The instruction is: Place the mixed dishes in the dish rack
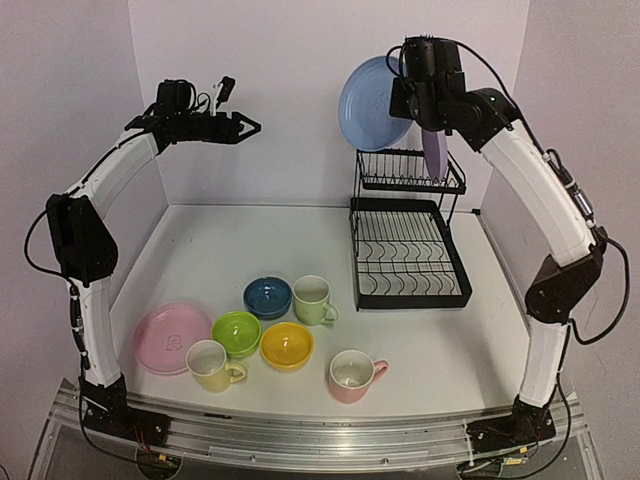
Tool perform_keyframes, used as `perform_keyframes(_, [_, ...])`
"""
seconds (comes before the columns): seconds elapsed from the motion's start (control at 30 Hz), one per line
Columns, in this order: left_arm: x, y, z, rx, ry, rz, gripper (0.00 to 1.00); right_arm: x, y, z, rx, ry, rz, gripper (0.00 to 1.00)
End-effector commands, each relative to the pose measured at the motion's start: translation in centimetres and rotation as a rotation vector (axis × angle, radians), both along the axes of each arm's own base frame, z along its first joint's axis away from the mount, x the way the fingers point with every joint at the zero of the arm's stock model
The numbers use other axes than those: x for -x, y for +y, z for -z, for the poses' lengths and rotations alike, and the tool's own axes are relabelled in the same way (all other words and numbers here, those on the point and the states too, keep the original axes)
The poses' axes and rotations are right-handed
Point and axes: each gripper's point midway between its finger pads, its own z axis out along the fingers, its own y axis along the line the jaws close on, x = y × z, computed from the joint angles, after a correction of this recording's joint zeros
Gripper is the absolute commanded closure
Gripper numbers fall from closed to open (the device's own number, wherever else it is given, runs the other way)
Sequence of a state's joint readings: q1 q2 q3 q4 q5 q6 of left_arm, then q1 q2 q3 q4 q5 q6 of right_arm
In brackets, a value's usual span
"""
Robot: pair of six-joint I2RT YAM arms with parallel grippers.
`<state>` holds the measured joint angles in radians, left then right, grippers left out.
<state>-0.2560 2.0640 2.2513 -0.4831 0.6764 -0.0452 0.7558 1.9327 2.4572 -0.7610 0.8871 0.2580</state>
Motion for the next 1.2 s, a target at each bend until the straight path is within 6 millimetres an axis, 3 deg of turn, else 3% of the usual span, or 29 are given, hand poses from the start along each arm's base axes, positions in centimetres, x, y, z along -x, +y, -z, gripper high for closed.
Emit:
perform_keyframes(0.0, [0.9, 0.8, -2.5, -0.015, -0.070, -0.012, 0.20, -1.0, -2.3, -2.6, 0.341, -0.089, 0.288, 1.00])
perform_keyframes(0.17, [0.9, 1.2, -2.1, -0.019, -0.057, -0.013, 0.20, -3.1, -1.5, -2.7, 0.457, -0.124, 0.355, 1.00])
perform_keyframes(0.5, [0.9, 1.6, -1.6, -0.019, -0.036, -0.010, 0.20, -5.5, -5.2, -1.9, 0.583, -0.065, 0.486, 1.00])
perform_keyframes(0.7, [1.0, 1.6, -1.6, -0.015, -0.033, -0.007, 0.20, -6.6, -6.7, 0.0, 0.597, -0.026, 0.556, 1.00])
perform_keyframes(1.17, [0.8, 2.0, -0.8, -0.011, -0.002, -0.014, 0.20, -7.5, -6.2, 3.2, 0.583, 0.003, 0.591, 1.00])
